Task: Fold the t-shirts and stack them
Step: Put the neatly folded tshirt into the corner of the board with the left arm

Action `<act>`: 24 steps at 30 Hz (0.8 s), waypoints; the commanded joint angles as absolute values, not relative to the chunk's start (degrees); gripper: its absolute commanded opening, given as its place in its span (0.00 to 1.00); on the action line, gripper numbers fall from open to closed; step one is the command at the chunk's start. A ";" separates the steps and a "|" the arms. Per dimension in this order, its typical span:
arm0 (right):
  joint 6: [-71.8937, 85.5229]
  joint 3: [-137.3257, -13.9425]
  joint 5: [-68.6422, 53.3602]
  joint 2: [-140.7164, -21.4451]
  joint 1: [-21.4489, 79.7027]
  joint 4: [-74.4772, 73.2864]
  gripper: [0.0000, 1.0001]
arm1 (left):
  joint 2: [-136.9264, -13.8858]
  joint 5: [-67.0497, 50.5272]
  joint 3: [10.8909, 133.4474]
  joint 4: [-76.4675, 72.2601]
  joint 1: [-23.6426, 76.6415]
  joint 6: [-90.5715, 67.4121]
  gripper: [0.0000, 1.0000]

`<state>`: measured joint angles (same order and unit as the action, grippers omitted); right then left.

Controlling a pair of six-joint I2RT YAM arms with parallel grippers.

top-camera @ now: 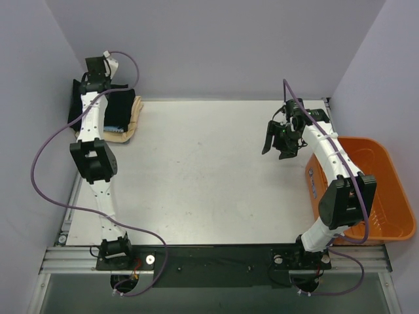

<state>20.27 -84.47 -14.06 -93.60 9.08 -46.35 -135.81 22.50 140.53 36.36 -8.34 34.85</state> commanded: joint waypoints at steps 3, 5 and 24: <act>18.72 -85.08 -14.59 -93.52 9.58 -48.69 0.61 | -140.26 26.26 145.28 36.67 -8.17 33.39 0.17; 18.55 -84.82 -14.76 -93.43 9.58 -48.69 0.61 | -142.54 29.26 148.52 34.82 -9.49 34.36 0.17; 18.11 -87.19 -15.73 -94.04 9.76 -49.13 0.61 | -151.71 34.72 148.28 23.82 -12.57 50.02 0.23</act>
<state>18.72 -84.82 -15.35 -93.60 9.47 -46.72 -154.12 36.25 147.98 27.33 -12.43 49.34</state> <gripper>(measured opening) 0.610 0.228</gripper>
